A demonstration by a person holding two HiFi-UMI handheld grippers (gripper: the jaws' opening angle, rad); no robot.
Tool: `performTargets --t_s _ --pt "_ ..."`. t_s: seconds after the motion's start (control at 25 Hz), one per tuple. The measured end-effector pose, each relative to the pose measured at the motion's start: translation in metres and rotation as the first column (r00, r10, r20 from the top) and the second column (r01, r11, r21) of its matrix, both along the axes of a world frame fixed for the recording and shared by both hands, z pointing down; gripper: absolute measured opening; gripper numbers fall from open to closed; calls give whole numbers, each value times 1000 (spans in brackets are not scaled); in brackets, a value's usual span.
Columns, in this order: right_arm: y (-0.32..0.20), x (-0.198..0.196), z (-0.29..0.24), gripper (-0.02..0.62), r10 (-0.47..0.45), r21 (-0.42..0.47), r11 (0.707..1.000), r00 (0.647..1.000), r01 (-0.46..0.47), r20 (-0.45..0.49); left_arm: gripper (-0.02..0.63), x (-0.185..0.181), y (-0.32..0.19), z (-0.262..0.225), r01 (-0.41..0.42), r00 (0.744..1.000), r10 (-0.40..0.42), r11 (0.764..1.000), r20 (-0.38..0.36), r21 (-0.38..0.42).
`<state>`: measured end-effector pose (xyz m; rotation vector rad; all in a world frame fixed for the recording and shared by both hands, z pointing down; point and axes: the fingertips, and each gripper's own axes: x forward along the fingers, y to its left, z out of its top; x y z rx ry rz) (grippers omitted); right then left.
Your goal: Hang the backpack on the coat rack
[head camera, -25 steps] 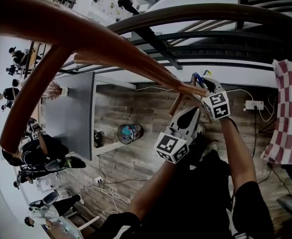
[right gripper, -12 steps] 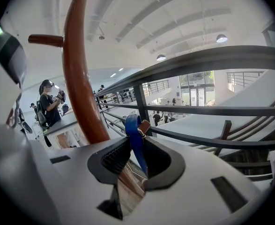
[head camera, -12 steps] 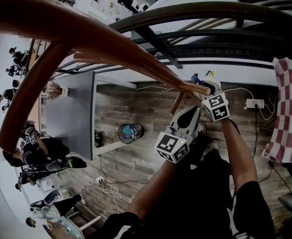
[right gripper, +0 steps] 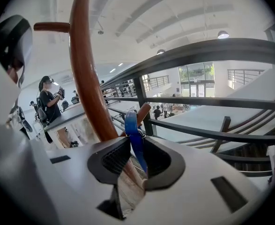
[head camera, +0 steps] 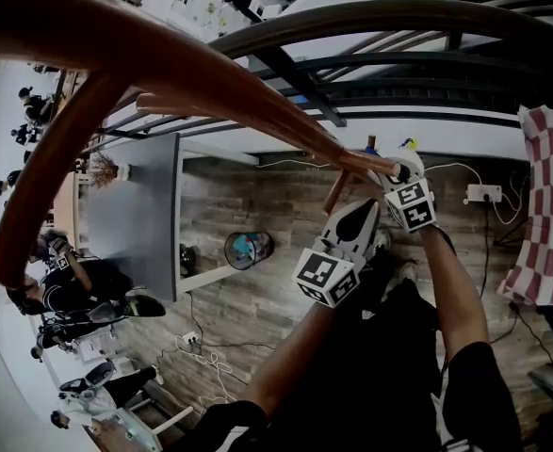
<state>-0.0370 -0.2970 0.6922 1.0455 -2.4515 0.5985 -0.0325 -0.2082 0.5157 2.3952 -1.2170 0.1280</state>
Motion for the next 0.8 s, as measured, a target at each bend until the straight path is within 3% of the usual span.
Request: performTargets --t_s 0.8 --pt "21 -8 27 95 -50 -54 997 998 47 -45 8 -1 2 2 8 1000 -8 1000 -3 -8"
